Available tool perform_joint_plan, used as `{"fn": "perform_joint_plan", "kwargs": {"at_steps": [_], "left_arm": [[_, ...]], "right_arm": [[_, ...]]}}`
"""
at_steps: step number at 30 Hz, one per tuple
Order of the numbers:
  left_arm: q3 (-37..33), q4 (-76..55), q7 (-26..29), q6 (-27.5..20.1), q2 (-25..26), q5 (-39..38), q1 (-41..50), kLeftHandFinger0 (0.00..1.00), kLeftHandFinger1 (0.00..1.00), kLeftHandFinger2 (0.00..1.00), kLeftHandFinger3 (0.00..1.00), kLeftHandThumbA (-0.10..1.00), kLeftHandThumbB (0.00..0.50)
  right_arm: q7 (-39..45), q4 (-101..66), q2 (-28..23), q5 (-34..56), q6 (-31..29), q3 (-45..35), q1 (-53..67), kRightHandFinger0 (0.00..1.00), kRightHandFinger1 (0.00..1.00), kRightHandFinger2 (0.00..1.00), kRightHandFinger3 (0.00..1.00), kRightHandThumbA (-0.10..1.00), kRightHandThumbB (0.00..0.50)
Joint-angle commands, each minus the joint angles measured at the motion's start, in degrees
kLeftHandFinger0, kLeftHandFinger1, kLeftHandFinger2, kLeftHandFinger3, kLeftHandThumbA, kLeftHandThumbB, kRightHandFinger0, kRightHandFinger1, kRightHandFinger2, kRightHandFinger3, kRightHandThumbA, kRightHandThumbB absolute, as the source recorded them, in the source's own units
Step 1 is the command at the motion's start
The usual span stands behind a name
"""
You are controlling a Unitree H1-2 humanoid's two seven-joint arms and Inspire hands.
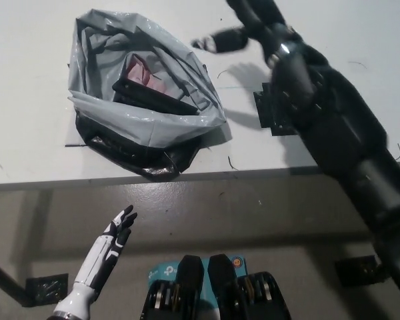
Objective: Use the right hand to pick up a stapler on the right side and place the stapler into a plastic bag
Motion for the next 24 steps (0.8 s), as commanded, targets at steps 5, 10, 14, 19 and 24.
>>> {"fn": "perform_joint_plan", "kwargs": {"at_steps": [5,10,14,19,24], "left_arm": [[1.96,0.24,-0.69,-0.97,0.9,-2.64,-7.99,1.0,1.0,1.0,1.0,1.0,0.5],[1.84,-0.6,-0.8,0.09,0.63,-2.76,-7.25,1.0,1.0,1.0,1.0,1.0,0.5],[1.56,-0.4,-0.73,-0.28,0.61,-2.28,-6.76,1.0,1.0,1.0,1.0,1.0,0.5],[1.41,-0.2,-0.68,-0.72,0.77,-1.89,-6.25,1.0,1.0,1.0,1.0,1.0,0.5],[1.94,-0.41,-0.55,-0.86,1.05,-2.03,-5.61,1.0,1.0,1.0,1.0,1.0,0.5]], "right_arm": [[-0.8,-77.42,-11.61,20.1,1.92,-18.34,36.82,1.0,1.0,1.0,1.0,0.99,0.281],[-5.71,-73.16,-5.5,17.55,-6.86,-13.78,50.53,1.0,1.0,1.0,1.0,1.0,0.275],[-7.69,-63.31,-2.78,14.09,-11.71,-12.54,54.72,1.0,1.0,1.0,1.0,1.0,0.223],[-7.75,-48.02,0.82,17.1,-16.81,-11.68,55.6,1.0,1.0,1.0,1.0,0.86,0.219],[-5.52,-35.38,3.53,18.08,-17.13,-12.58,54.81,1.0,1.0,1.0,1.0,0.86,0.238]]}}
